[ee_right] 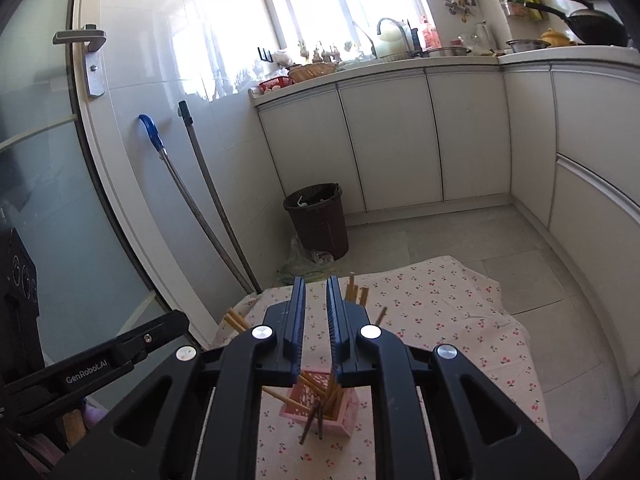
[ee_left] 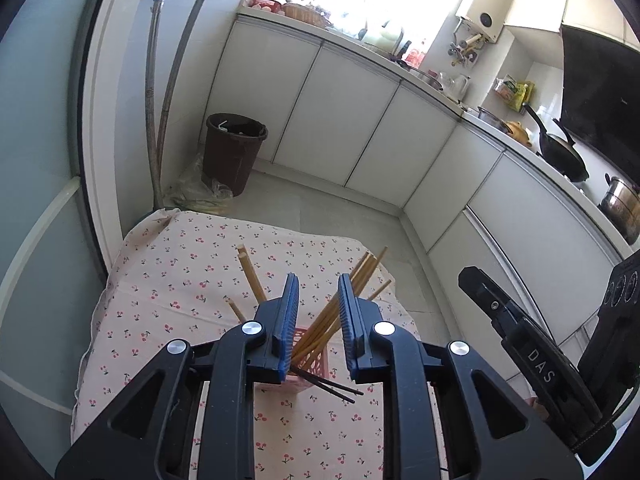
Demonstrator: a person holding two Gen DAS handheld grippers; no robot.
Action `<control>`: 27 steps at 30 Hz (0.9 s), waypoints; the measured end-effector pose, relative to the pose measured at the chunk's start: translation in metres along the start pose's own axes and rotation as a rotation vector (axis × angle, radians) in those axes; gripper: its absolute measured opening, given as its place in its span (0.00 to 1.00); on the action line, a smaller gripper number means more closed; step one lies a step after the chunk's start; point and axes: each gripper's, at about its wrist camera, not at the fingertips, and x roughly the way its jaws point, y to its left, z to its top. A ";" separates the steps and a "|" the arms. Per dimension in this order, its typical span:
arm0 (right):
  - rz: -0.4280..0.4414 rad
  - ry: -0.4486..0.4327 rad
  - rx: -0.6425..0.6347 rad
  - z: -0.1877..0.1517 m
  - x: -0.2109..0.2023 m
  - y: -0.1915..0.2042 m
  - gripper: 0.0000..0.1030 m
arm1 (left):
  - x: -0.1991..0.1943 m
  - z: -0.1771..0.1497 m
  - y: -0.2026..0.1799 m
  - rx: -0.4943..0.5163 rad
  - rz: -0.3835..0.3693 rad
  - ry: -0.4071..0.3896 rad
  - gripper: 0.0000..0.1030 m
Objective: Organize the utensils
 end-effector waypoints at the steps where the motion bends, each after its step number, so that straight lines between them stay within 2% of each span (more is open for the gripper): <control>1: -0.014 0.007 -0.008 -0.003 -0.004 -0.002 0.12 | 0.000 -0.004 -0.005 0.016 0.003 0.003 0.20; 3: -0.032 0.014 -0.017 -0.008 -0.014 -0.007 0.15 | 0.000 -0.011 -0.014 0.047 0.003 0.013 0.21; 7: -0.058 0.018 -0.035 -0.022 -0.040 -0.015 0.32 | -0.003 -0.028 -0.031 0.099 -0.014 0.042 0.28; 15: -0.056 0.011 -0.020 -0.056 -0.124 -0.032 0.35 | -0.012 -0.072 -0.048 0.172 -0.030 0.103 0.40; 19: -0.031 -0.034 -0.023 -0.063 -0.189 -0.027 0.52 | -0.012 -0.096 -0.045 0.176 -0.025 0.146 0.43; 22: -0.035 -0.074 -0.067 -0.063 -0.238 -0.014 0.56 | -0.017 -0.105 -0.043 0.158 -0.032 0.166 0.43; 25: -0.042 -0.121 -0.082 -0.065 -0.278 -0.006 0.69 | -0.027 -0.113 -0.047 0.151 -0.062 0.167 0.43; 27: -0.062 -0.148 -0.075 -0.074 -0.295 -0.006 0.74 | -0.034 -0.122 -0.054 0.167 -0.080 0.166 0.45</control>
